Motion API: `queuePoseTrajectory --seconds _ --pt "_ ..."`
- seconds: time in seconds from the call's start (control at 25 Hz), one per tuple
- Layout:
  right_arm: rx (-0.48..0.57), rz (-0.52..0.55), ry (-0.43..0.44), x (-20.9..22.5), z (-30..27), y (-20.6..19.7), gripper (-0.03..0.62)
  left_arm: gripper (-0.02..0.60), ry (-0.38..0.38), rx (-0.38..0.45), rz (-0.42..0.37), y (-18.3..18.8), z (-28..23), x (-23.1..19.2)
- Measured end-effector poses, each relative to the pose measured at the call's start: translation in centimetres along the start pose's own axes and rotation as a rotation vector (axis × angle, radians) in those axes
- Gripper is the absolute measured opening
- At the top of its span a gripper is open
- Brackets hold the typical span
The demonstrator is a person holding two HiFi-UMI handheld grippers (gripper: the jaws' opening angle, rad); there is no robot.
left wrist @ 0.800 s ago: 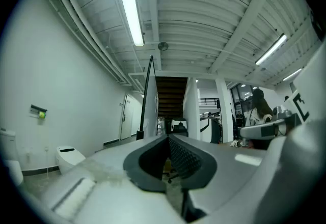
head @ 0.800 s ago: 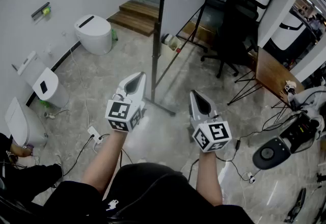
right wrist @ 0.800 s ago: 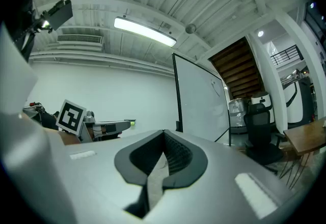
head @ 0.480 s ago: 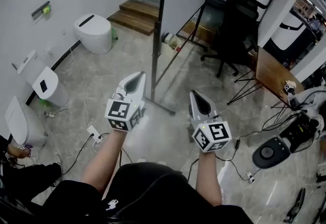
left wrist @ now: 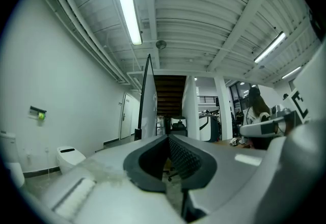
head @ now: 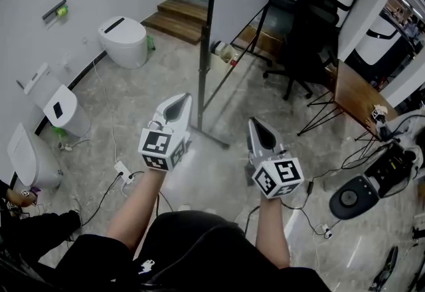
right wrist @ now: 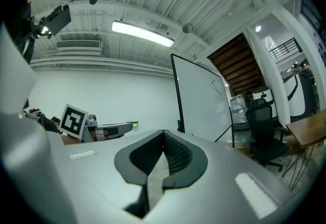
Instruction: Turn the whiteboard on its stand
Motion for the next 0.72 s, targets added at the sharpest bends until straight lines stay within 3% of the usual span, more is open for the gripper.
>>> queuePoseTrajectory --seconds 0.72 --pt "-0.010 -0.036 0.039 3.1 2.3 -0.3 0.008 0.001 0.001 -0.003 -0.024 -0.7 -1.2 3.9"
Point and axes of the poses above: the fingertips, and each gripper's own axes: z backward along the fingers, x to its right, y out of its top, the point moved 4 cm from there along z, backward along the fingers, and after that the axes turned 11 degrees about x, right-handed, at the moved point
